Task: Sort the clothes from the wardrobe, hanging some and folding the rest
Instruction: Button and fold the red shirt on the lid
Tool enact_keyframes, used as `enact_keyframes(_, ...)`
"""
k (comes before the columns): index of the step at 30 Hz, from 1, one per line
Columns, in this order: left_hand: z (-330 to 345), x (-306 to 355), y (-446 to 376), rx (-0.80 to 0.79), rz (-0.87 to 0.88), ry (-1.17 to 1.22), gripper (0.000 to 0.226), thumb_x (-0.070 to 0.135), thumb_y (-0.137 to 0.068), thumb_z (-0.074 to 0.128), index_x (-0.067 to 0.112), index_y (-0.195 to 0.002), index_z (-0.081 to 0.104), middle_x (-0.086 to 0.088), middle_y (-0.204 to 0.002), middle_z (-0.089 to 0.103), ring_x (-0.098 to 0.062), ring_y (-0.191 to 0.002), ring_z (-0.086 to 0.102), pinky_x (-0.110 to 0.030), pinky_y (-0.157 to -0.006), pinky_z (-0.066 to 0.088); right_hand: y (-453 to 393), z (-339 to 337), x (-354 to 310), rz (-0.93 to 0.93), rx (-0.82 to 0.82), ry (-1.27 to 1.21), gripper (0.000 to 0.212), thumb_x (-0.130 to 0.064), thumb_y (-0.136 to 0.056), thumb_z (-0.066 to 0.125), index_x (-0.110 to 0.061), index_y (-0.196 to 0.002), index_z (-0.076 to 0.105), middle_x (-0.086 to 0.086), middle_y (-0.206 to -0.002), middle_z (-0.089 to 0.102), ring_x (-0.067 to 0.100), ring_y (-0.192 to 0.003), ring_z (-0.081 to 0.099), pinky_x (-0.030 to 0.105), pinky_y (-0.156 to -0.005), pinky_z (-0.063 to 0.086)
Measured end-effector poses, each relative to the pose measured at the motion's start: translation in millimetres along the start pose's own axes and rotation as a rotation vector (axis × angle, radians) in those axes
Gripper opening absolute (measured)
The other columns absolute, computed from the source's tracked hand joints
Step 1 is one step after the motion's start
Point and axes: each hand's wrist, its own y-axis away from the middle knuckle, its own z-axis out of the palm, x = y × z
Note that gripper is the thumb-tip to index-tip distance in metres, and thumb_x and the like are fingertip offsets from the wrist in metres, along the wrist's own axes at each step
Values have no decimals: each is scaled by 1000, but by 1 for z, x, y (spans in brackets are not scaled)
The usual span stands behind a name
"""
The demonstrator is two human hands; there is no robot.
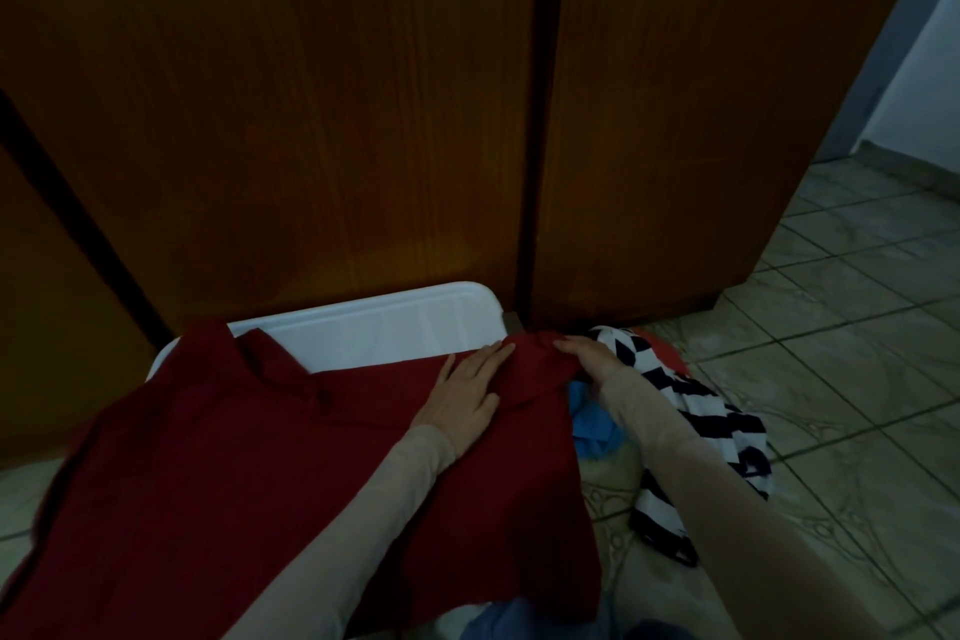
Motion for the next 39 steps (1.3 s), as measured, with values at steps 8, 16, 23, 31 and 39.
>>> enact_keyframes(8,1,-1,0,10,1,-1,64,13,-95,37,30,-149,7,7,-157,10,-5,-143,6,-23,-112,-11,8,-23,0,-76,101,-327,28,15,-82,47,-8,-89,61,15,-108,57,25,-88,57,33,-82,50)
enact_keyframes(16,2,0,1,17,7,-32,65,13,-96,36,29,-150,5,8,-158,5,-5,-144,1,-23,-112,-11,10,-26,32,-225,398,-116,35,11,-88,48,-8,-112,66,19,-121,59,29,-97,58,32,-94,48)
enact_keyframes(23,1,0,2,15,-24,-57,59,16,-98,34,27,-150,9,7,-158,7,-7,-144,2,-28,-115,-7,16,-2,42,-179,366,348,30,-6,-96,44,-9,-123,58,17,-122,59,32,-106,57,31,-82,45)
enact_keyframes(31,-27,-41,33,84,-127,-238,48,19,-99,36,21,-147,26,3,-155,22,-11,-143,16,-33,-117,3,44,36,24,-592,380,935,29,-4,-90,48,-18,-113,59,4,-130,45,22,-123,40,40,-103,33)
enact_keyframes(39,-95,-105,93,479,-361,-213,34,5,-87,51,12,-120,55,-7,-119,56,-24,-114,48,-36,-94,38,69,132,27,-665,-147,1142,27,-17,-92,52,-15,-118,58,5,-123,53,19,-118,48,35,-101,36)
